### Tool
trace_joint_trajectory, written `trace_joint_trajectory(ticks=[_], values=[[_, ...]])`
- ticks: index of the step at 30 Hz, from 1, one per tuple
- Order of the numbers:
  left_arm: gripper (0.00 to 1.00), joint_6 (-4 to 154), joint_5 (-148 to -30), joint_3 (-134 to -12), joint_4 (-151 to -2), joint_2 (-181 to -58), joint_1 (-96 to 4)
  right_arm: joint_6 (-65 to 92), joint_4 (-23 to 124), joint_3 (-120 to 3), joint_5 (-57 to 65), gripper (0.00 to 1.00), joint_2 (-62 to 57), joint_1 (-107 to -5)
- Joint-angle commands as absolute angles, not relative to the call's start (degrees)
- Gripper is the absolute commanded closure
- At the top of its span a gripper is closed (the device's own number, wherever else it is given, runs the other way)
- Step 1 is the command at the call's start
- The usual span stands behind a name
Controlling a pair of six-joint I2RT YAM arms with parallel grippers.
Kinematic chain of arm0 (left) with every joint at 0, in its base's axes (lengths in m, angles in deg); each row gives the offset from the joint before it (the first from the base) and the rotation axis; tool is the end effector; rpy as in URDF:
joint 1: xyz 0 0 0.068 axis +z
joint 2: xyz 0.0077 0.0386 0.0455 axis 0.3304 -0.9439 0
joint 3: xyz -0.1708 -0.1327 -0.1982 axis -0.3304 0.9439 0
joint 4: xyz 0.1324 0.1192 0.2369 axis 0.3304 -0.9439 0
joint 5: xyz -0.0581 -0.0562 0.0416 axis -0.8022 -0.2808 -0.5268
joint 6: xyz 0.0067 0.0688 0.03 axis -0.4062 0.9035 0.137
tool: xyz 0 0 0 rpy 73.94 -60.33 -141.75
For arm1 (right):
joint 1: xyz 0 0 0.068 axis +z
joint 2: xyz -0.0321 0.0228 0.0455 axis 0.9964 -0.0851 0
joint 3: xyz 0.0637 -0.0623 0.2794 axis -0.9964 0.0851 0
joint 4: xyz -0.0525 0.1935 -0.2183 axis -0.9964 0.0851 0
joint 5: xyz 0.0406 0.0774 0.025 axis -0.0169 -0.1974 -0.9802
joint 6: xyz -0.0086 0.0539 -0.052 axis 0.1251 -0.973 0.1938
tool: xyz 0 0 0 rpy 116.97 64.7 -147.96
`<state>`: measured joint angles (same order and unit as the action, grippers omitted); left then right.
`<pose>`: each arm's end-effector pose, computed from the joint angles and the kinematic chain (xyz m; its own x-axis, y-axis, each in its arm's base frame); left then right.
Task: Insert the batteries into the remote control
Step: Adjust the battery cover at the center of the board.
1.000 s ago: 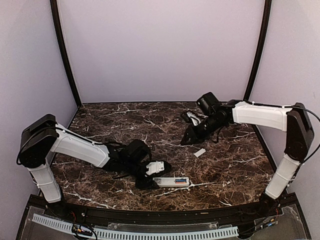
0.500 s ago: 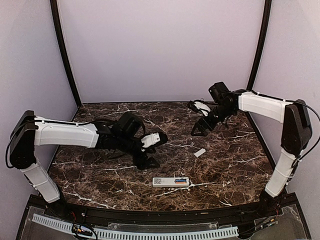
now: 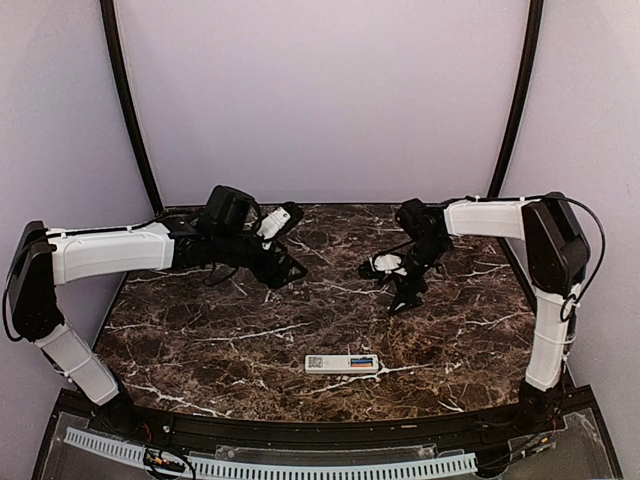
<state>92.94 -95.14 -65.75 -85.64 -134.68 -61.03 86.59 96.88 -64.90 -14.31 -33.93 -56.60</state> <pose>0.3010 -0.2897 0.2570 -0.3126 0.4229 -0.8506 0.8408 0.5398 -0.0407 0.3657 0.2308 0.1588 0.1229 -0.8666 -0.4837 -0.9917 -0.1263 -0.0257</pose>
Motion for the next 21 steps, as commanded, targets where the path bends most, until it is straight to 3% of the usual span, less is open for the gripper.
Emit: trace_joint_trajectory(ticks=[1,12,18,21], values=[[0.21,92.22,-94.52,-64.82,-85.18,-133.35,-60.29,91.77,97.6,-65.01,-13.13,0.08,-36.45,-55.95],[0.21,93.99,-93.52,-63.09,-86.28,-132.4,-60.05,94.65,98.41,-62.3,-7.93,0.13,-38.24,-57.77],[0.21,94.99,-92.61,-62.54,-87.06,-132.01,-59.91,93.98,95.94,-61.26,-5.09,0.25,-38.93,-57.07],[0.21,95.12,-92.44,-62.41,-86.9,-132.15,-59.9,93.96,95.0,-59.77,-4.24,0.37,-38.7,-56.59]])
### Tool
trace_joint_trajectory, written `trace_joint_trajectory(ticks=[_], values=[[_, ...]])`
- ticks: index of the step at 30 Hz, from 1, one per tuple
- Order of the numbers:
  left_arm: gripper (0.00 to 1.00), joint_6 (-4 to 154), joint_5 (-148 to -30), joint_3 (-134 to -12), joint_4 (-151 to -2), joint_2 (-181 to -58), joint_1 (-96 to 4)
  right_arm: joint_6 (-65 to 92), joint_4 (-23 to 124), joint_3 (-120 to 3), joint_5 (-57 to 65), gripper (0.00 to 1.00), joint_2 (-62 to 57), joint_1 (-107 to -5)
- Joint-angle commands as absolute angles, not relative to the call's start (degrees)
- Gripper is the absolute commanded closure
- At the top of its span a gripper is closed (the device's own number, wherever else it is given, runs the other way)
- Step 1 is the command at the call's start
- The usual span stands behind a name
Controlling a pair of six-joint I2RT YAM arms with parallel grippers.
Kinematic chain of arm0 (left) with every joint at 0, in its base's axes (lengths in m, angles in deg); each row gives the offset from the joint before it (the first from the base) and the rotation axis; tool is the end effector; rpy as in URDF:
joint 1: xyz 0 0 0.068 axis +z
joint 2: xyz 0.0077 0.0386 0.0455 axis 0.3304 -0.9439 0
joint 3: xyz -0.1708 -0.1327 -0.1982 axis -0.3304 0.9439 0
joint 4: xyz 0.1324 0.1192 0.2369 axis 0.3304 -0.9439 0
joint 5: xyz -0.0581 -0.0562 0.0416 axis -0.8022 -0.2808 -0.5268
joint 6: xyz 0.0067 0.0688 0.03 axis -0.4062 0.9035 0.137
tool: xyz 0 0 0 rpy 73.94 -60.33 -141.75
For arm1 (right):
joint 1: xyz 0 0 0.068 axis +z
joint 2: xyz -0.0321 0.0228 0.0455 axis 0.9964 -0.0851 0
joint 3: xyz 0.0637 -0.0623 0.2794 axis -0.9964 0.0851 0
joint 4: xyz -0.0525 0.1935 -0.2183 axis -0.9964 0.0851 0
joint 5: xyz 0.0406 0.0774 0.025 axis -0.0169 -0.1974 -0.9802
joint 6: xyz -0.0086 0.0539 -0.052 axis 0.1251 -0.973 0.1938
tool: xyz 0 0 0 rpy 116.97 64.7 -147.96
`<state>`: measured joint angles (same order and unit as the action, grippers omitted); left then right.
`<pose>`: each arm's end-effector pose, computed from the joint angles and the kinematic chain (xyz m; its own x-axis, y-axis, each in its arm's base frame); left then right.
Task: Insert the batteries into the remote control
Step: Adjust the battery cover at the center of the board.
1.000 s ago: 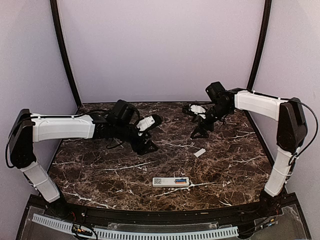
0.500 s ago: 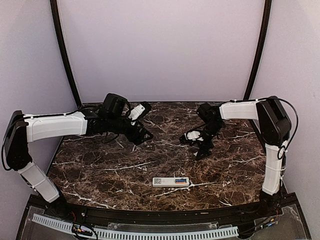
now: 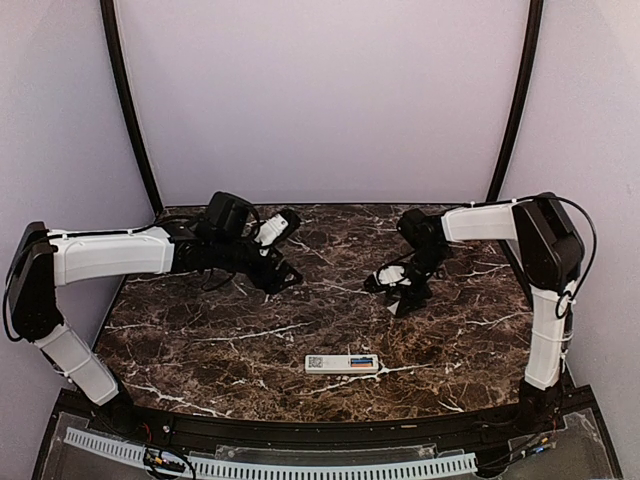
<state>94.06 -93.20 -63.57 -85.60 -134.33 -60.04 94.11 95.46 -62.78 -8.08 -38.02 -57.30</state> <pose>0.3027 -0.2789 0.2443 -0.3255 0.4485 -0.8324 0.8215 0.5700 -0.0142 0.3685 0.2191 0.1166 0.2142 -0.9063 -0.3644 -0.9757 -0.2162 -0.0358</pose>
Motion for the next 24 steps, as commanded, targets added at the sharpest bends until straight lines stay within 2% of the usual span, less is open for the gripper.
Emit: trace_joint_trajectory(ticks=[1,4,12,18,24], values=[[0.21,95.17,-92.42,-62.36,-86.83,-132.12,-59.85,93.88,94.74,-59.17,-4.23,0.4,-38.32,-56.36],[0.21,95.3,-92.35,-62.3,-87.16,-132.14,-59.81,93.3,94.6,-57.36,-5.35,0.44,-36.7,-55.91],[0.21,96.43,-91.99,-61.62,-87.46,-131.72,-59.72,87.39,93.38,-52.51,-6.96,0.62,-33.32,-53.31],[0.21,96.72,-92.23,-61.1,-86.84,-131.52,-59.72,81.16,93.82,-49.94,-8.05,0.66,-30.91,-51.1],[0.21,96.77,-92.63,-60.31,-86.47,-130.78,-59.72,75.96,92.32,-48.83,-8.96,0.66,-26.16,-50.57]])
